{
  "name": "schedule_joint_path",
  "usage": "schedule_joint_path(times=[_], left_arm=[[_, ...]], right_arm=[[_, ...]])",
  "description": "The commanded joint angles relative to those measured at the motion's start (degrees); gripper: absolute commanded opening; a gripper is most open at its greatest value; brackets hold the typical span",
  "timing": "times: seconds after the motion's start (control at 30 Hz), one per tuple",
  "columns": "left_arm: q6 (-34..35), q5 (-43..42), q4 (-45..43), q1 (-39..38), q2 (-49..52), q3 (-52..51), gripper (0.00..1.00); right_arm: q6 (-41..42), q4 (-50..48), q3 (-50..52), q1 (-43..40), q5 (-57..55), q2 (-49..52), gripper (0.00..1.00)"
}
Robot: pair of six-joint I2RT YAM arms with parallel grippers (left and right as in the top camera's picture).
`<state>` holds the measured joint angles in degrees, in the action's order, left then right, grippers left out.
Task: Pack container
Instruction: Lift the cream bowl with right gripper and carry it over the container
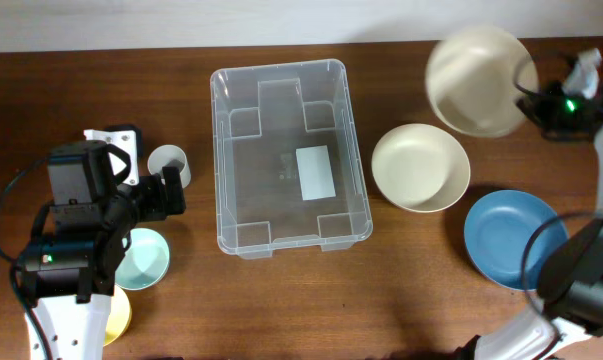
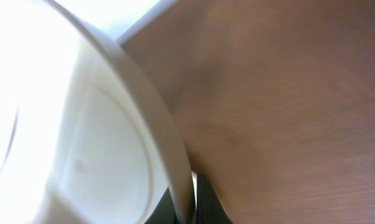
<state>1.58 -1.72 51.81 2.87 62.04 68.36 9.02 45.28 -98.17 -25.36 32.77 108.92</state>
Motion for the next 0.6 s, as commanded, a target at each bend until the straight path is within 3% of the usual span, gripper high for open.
schedule_joint_path(times=[0.0,0.3,0.57], left_arm=[[0.5,0.2,0.1,0.2,0.1,1.4,1.00],[0.5,0.2,0.1,0.2,0.1,1.4,1.00],[0.5,0.2,0.1,0.2,0.1,1.3,1.00]], right_arm=[[-3.1,5.7,-6.9,9.2,-5.1,-3.8,0.04],[-4.8,12.3,-13.3,33.4,-25.2,-3.6,0.04],[-5.8,11.1,-13.3,46.1,-34.8,0.5,0.04]])
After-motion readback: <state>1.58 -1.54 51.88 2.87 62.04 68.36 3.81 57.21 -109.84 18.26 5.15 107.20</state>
